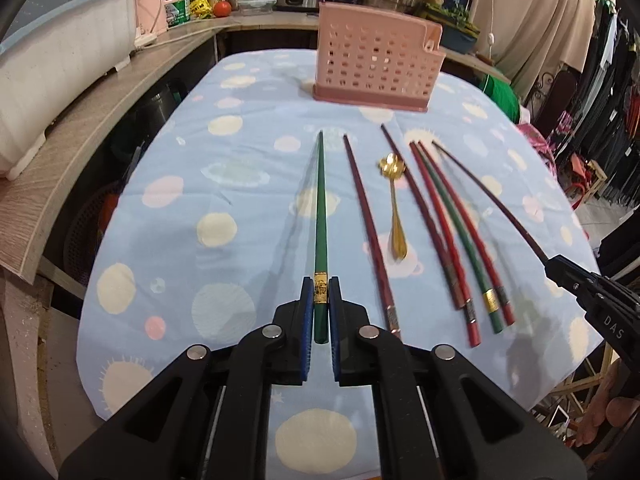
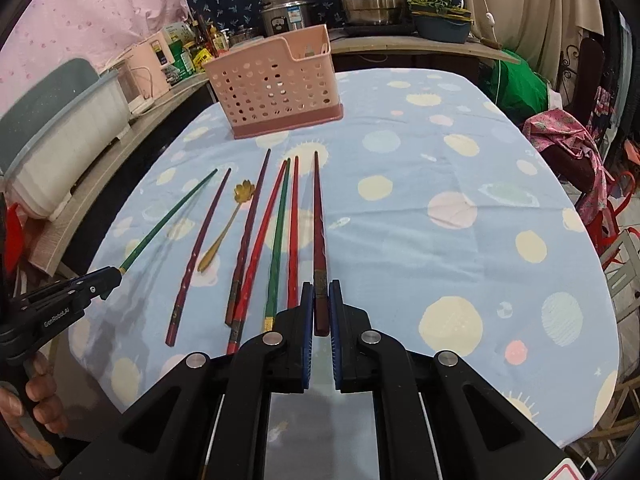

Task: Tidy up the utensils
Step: 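Lift both chopsticks and lower them tip-first into the pink caddy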

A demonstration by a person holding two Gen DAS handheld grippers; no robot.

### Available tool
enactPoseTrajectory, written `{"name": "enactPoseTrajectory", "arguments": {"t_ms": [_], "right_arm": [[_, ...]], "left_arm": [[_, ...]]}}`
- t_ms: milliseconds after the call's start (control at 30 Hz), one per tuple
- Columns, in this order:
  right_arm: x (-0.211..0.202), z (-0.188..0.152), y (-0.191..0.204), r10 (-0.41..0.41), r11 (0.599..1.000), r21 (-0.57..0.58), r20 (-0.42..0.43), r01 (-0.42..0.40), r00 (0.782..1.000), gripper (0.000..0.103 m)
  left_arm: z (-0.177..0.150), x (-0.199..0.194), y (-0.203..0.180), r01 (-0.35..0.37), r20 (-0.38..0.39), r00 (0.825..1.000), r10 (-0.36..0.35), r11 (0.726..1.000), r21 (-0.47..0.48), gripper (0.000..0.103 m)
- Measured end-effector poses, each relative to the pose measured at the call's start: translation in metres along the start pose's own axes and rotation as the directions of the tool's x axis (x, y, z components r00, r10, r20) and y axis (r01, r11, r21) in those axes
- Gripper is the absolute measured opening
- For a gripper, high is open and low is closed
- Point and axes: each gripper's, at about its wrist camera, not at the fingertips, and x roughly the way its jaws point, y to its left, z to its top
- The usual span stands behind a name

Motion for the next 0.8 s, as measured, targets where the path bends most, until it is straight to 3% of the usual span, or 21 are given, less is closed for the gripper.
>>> {"name": "enactPoseTrajectory", "arguments": {"t_ms": [400,800], "right_arm": [[-0.050,0.068,-0.007,0.038,0.998,0.033,0.177,-0.045,0.984,0.007],[-0.055,0.137,-0.007,0.045,0.999,0.013,0.289,-0.051,0.956,0.007]], "left_arm": [[0.063,-0.047,0.001,0.004,0.142,0.990,-0.004,1.000,0.004,0.007],[0.143,-0.062,-0.003,-0.008,0.251,0.968,0.006,1.000,0.009,0.007]]}}
